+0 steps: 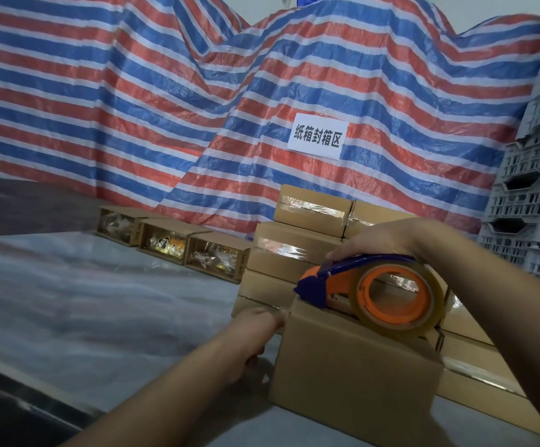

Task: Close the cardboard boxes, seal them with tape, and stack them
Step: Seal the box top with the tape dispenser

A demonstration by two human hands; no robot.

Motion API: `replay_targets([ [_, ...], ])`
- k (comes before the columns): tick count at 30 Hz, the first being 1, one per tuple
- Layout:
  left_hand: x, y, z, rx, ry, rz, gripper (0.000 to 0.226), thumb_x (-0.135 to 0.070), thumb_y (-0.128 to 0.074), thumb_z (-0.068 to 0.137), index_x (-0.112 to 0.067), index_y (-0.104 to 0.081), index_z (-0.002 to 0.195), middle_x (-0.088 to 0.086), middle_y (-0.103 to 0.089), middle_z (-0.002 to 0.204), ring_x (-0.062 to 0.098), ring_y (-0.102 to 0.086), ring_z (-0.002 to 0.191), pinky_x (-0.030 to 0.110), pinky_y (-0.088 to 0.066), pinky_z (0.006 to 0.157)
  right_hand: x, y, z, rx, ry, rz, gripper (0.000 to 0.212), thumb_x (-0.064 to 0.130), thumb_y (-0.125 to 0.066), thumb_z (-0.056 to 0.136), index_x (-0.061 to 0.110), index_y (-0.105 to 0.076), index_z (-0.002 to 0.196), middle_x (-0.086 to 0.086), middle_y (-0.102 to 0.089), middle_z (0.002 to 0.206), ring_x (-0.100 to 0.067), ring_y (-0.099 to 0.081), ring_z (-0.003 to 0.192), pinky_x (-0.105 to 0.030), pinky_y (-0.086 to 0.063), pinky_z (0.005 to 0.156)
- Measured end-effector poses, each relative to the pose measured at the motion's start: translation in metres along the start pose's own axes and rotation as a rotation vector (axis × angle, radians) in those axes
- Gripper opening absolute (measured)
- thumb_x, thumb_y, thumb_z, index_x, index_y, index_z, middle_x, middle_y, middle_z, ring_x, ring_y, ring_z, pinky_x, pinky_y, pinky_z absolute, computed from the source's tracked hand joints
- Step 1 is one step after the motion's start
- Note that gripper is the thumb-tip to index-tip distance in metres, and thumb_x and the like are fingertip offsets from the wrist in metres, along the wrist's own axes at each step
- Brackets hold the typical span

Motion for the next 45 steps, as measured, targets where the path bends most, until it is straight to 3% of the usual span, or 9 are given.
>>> replay_targets([
  [3, -0.014, 0.005, 0.009, -0.032, -0.146, -0.028, 0.023, -0.037, -0.042, 0.102, -0.020, -0.055, 0.094, 0.000, -0.044, 0.074, 0.013, -0.039, 0.063, 0.024, -0.033, 0.054, -0.002, 0.003, 0.001, -0.017, 0.055, -0.090, 0.033, 0.049, -0.048, 0.101, 0.022, -0.065, 0.107, 0.010, -0.070, 0.064, -0.001, -0.065, 0.055, -0.020, -0.049, 0.071],
  [7, -0.025, 0.002, 0.009, 0.164, -0.019, -0.055, 0.026, -0.038, -0.050, 0.096, -0.022, -0.052, 0.075, -0.004, -0.044, 0.063, 0.009, -0.035, 0.051, 0.020, -0.026, 0.046, -0.006, 0.001, 0.006, -0.027, 0.116, -0.102, 0.021, 0.041, -0.046, 0.105, 0.031, -0.063, 0.098, 0.020, -0.067, 0.059, 0.008, -0.062, 0.053, -0.015, -0.045, 0.065],
  [12, -0.022, 0.003, 0.008, 0.284, 0.035, -0.101, 0.044, -0.059, -0.053, 0.089, -0.026, -0.051, 0.060, -0.008, -0.044, 0.056, 0.006, -0.032, 0.045, 0.018, -0.022, 0.041, -0.011, 0.002, 0.019, -0.097, 0.058, 0.289, 0.021, 0.025, -0.050, 0.105, 0.035, -0.059, 0.089, 0.025, -0.067, 0.070, 0.014, -0.061, 0.061, -0.001, -0.042, 0.054],
  [14, -0.023, 0.004, 0.007, 0.292, 0.033, -0.102, 0.040, -0.056, -0.053, 0.091, -0.026, -0.051, 0.064, -0.008, -0.043, 0.057, 0.005, -0.031, 0.044, 0.019, -0.020, 0.043, -0.011, 0.003, 0.018, -0.080, 0.095, 0.207, 0.026, 0.026, -0.048, 0.106, 0.039, -0.059, 0.086, 0.031, -0.065, 0.067, 0.017, -0.059, 0.064, 0.002, -0.039, 0.053],
  [21, -0.024, 0.005, 0.001, 0.344, 0.028, -0.085, 0.038, -0.060, -0.059, 0.085, -0.027, -0.049, 0.067, -0.008, -0.043, 0.063, 0.005, -0.030, 0.047, 0.018, -0.018, 0.046, -0.020, 0.005, 0.015, -0.064, 0.173, 0.201, 0.008, 0.024, -0.058, 0.097, 0.021, -0.061, 0.091, 0.003, -0.062, 0.092, -0.005, -0.060, 0.076, -0.012, -0.052, 0.058],
  [27, -0.032, 0.009, 0.000, 0.251, -0.059, 0.051, 0.038, -0.060, -0.060, 0.086, -0.022, -0.053, 0.087, -0.005, -0.045, 0.069, 0.006, -0.029, 0.047, 0.018, -0.020, 0.043, -0.006, 0.006, -0.002, 0.031, 0.029, 0.019, 0.036, 0.046, -0.047, 0.103, 0.014, -0.064, 0.100, 0.006, -0.065, 0.059, -0.005, -0.060, 0.049, -0.014, -0.048, 0.053],
  [39, -0.036, -0.002, -0.005, 0.258, -0.109, -0.008, 0.020, -0.037, -0.055, 0.098, -0.023, -0.065, 0.087, -0.005, -0.045, 0.066, 0.006, -0.029, 0.048, 0.020, -0.019, 0.043, -0.055, 0.028, -0.016, 0.104, -0.072, 0.200, 0.037, 0.052, -0.058, 0.095, 0.022, -0.078, 0.100, -0.005, -0.069, 0.075, -0.016, -0.064, 0.060, -0.024, -0.054, 0.057],
  [42, -0.035, -0.003, -0.007, 0.247, -0.107, -0.019, 0.021, -0.037, -0.054, 0.098, -0.022, -0.067, 0.090, -0.005, -0.047, 0.066, 0.006, -0.030, 0.049, 0.020, -0.019, 0.044, -0.075, 0.035, -0.027, 0.081, -0.124, 0.253, 0.067, 0.057, -0.068, 0.075, 0.011, -0.064, 0.123, -0.007, -0.067, 0.077, -0.017, -0.062, 0.061, -0.025, -0.053, 0.057],
  [45, -0.037, -0.006, -0.008, 0.247, -0.096, -0.018, 0.021, -0.037, -0.054, 0.098, -0.020, -0.066, 0.097, -0.004, -0.047, 0.067, 0.006, -0.031, 0.049, 0.020, -0.019, 0.044, -0.077, 0.027, -0.032, 0.014, -0.138, 0.060, 0.051, 0.060, -0.058, 0.089, 0.012, -0.068, 0.103, 0.001, -0.067, 0.065, -0.012, -0.062, 0.054, -0.020, -0.051, 0.051],
])
Point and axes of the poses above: each hand's wrist, its own z-axis towards the middle knuckle, its own y-axis out of the back of the hand, x = y × z, the point moved 1 cm from there along z, towards the middle knuckle
